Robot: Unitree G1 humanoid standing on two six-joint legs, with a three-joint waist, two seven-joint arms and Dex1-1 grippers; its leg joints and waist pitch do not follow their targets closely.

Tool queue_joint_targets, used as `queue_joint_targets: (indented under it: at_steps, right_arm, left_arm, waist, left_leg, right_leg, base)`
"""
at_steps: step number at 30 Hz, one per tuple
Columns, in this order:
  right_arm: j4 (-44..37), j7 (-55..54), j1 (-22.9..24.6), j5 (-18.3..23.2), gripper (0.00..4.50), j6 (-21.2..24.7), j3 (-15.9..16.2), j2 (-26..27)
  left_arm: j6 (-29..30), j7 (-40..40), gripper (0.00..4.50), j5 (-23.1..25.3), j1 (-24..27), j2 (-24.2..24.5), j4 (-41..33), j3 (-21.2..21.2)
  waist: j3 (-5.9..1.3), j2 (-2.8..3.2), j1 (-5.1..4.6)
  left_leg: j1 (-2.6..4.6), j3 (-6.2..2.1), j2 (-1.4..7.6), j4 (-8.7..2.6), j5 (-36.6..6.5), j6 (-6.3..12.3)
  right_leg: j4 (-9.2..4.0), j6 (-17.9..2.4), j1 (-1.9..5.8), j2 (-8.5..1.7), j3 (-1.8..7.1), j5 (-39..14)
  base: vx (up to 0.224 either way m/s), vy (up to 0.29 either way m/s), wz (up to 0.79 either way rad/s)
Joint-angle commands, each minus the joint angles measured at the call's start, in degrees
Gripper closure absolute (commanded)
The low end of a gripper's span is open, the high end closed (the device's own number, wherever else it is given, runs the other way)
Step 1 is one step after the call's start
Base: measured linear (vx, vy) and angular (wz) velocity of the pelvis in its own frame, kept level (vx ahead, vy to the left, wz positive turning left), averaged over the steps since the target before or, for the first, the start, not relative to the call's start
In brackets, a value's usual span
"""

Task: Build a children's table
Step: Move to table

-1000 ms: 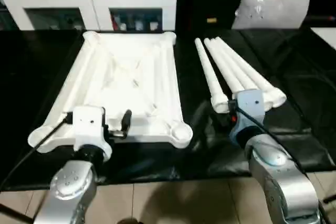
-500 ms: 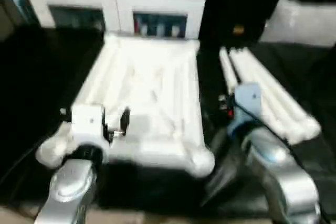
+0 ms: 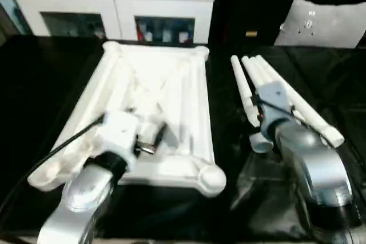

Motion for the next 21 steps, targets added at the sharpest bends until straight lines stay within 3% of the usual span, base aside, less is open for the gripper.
queue_joint_targets:
  at_steps: [1,3,5,6,7,8,11,13,14,15,16,17,19,21]
  right_arm:
    - [5.27,1.16,-3.5,0.38,0.0,2.26,-1.72,-0.07]
    - [9.47,2.23,-6.57,1.44,0.0,3.11,-2.52,-0.15]
    - [13.44,3.39,-9.14,1.96,0.0,2.72,-2.42,-0.55]
    - [16.22,3.86,-10.72,2.48,0.18,2.25,-2.76,-0.55]
    - [19.9,5.03,-12.62,3.42,0.28,1.99,-3.22,-0.54]
    - [22.18,5.52,-13.63,3.71,0.28,1.6,-3.43,-0.61]
    - [25.51,5.86,-14.92,3.68,0.39,0.99,-3.61,-0.89]
    - [29.13,5.79,-16.46,3.0,0.73,0.3,-3.75,-1.15]
    - [30.7,5.58,-17.07,2.7,0.8,-0.01,-3.87,-1.29]
    - [31.03,5.51,-17.19,2.64,0.86,-0.07,-3.91,-1.32]
    - [31.94,5.48,-17.56,2.6,0.86,-0.22,-3.98,-1.37]
    - [34.19,5.4,-18.58,2.58,1.12,-1.13,-4.07,-1.55]
    - [36.46,5.13,-19.76,2.67,1.23,-2.24,-4.31,-1.74]
    - [36.76,5.1,-20.01,2.75,1.39,-2.39,-4.43,-1.78]
  left_arm:
    - [3.64,-3.18,0.05,-2.9,-1.57,1.56,-0.69,-0.76]
    - [4.34,-5.44,0.05,-3.78,-2.25,3.46,-1.47,-1.25]
    - [5.73,-6.81,0.05,-4.75,-2.86,4.65,-2.3,-1.17]
    - [7.03,-7.31,0.02,-5.47,-3.22,5.12,-2.91,-0.83]
    - [8.63,-7.86,0.0,-6.03,-3.81,5.54,-3.63,-0.49]
    - [9.48,-8.08,0.0,-6.21,-4.24,5.58,-3.97,-0.34]
    - [10.73,-8.27,0.0,-6.94,-4.69,5.7,-4.91,0.0]
    - [12.89,-8.77,0.0,-8.87,-5.04,6.35,-6.31,0.56]
    - [13.72,-8.92,0.0,-9.66,-5.07,6.64,-7.04,0.76]
    - [13.9,-8.94,0.0,-9.83,-5.05,6.69,-7.23,0.81]
    - [14.23,-8.98,0.0,-10.1,-5.04,6.8,-7.55,0.92]
    - [15.24,-9.09,0.0,-10.62,-5.16,6.83,-8.09,1.21]
    - [16.24,-9.29,0.0,-10.91,-5.15,6.85,-8.57,1.38]
    - [16.31,-9.32,0.0,-10.83,-5.03,6.84,-8.61,1.33]
  waist:
    - [-1.95,-0.17,-0.15]
    - [-2.11,-0.23,0.02]
    - [-2.48,0.07,0.1]
    - [-2.72,0.05,0.4]
    - [-2.86,-0.29,0.42]
    - [-2.81,-0.32,0.55]
    - [-3.38,-0.31,1.14]
    - [-3.66,-0.29,1.22]
    - [-3.5,-1.12,1.34]
    - [-3.35,-0.55,1.63]
    - [-3.25,-0.54,1.68]
    - [-3.16,-1.13,1.68]
    - [-3.02,-0.88,1.85]
    - [-2.91,-1.01,1.82]
  left_leg:
    - [-0.5,-1.05,4.02,-5.1,-12.13,-0.78]
    - [-0.88,-0.62,4.36,-5.14,-10.95,-0.52]
    - [-1.23,-0.35,4.57,-5.06,-8.86,-0.55]
    - [-1.19,0.17,4.65,-4.82,-7.1,-0.37]
    - [-1.28,0.4,4.71,-4.7,-5.63,-0.12]
    - [-1.75,0.72,4.72,-4.74,-4.2,0.09]
    - [-2.09,1.14,5.06,-4.44,1.49,0.63]
    - [-2.15,1.25,5.01,-4.26,3.06,0.65]
    - [-2.47,1.44,5.03,-4.36,3.25,0.97]
    - [-2.3,1.46,5.09,-4.41,2.04,0.71]
    - [-2.28,1.54,5.15,-4.43,1.18,0.57]
    - [-2.32,1.61,5.23,-4.61,-0.19,0.23]
    - [-2.14,1.72,5.23,-4.65,-2.16,-0.29]
    - [-2.15,1.78,5.28,-4.76,-3.37,-0.65]
  right_leg:
    - [-5.19,-10.17,1.66,-5.53,3.23,-22.67]
    - [-5.23,-10.22,1.7,-5.59,3.03,-20.92]
    - [-4.61,-11.51,1.83,-5.66,2.66,-16.91]
    - [-4.7,-11.91,1.79,-5.67,2.61,-14.71]
    - [-4.51,-12.29,1.88,-5.64,2.59,-13.06]
    - [-4.33,-13.1,2.07,-5.59,2.42,-11.82]
    - [-3.5,-13.84,2.17,-5.48,2.25,-5.23]
    - [-3.11,-14.96,2.1,-5.36,2.04,-2.41]
    - [-3.29,-14.71,2.22,-5.24,2.03,-2.04]
    - [-3.26,-14.87,2.0,-5.41,2.01,-3.66]
    - [-3.45,-14.67,1.92,-5.39,2.02,-4.62]
    - [-3.61,-14.22,1.97,-5.41,1.99,-6.54]
    - [-3.88,-13.55,1.73,-5.58,2.04,-9.79]
    - [-4.1,-12.29,1.55,-5.51,2.04,-12.42]
  base:
    - [-0.062,-0.009,0.07]
    - [0.0,0.0,0.0]
    - [0.0,0.0,0.0]
    - [0.0,0.0,0.0]
    - [0.0,0.0,0.0]
    - [0.0,0.0,0.0]
    - [0.0,0.0,0.0]
    - [0.0,0.0,0.0]
    - [0.0,0.0,0.0]
    - [0.0,0.0,0.0]
    - [0.0,0.0,0.0]
    - [0.0,0.0,0.0]
    - [0.0,0.0,0.0]
    - [0.0,0.0,0.0]
